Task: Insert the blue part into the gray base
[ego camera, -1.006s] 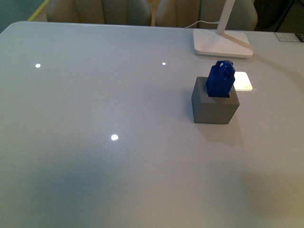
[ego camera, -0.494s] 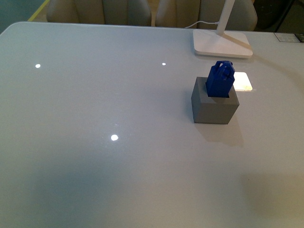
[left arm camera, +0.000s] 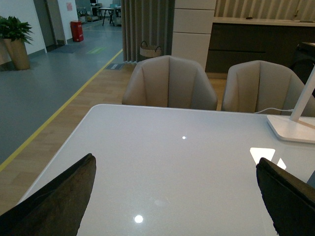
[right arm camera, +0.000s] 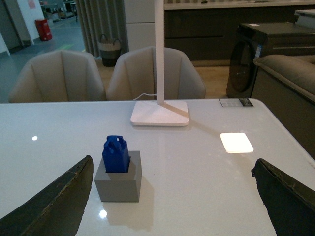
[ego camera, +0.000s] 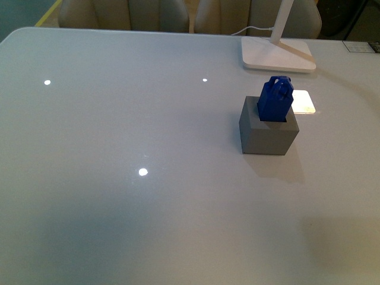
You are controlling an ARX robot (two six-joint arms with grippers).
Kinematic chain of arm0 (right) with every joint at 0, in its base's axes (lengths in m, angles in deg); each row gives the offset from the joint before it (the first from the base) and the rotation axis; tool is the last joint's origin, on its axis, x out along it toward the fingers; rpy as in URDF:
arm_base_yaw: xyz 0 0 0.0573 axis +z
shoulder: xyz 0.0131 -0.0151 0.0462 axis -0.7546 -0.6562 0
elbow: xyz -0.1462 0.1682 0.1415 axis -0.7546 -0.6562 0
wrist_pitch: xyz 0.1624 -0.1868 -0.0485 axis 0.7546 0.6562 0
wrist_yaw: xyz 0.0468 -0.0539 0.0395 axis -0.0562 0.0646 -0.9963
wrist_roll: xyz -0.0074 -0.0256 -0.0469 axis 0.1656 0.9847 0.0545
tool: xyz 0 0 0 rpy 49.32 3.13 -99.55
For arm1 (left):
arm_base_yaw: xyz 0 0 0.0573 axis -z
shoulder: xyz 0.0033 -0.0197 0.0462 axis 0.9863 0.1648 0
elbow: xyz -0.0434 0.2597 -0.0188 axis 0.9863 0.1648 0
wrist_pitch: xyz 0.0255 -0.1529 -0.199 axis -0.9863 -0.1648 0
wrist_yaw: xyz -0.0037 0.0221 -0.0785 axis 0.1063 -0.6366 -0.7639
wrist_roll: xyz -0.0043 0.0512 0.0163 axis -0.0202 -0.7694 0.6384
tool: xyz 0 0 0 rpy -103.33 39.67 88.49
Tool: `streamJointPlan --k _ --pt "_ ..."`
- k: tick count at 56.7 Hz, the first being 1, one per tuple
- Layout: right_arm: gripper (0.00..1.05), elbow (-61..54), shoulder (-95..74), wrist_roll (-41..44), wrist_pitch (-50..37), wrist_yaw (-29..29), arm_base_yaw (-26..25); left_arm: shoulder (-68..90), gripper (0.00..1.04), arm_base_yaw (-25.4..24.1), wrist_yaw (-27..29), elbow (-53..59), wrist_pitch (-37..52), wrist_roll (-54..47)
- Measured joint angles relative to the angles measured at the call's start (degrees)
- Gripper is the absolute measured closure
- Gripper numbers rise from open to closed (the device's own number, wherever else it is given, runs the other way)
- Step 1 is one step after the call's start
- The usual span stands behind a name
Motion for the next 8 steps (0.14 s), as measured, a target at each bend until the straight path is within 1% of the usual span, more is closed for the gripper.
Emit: streamJointPlan --k 8 --pt "0.09 0.00 0.00 0.00 0.00 0.00 0.00 0.00 0.07 0.00 0.02 0.00 0.00 0.00"
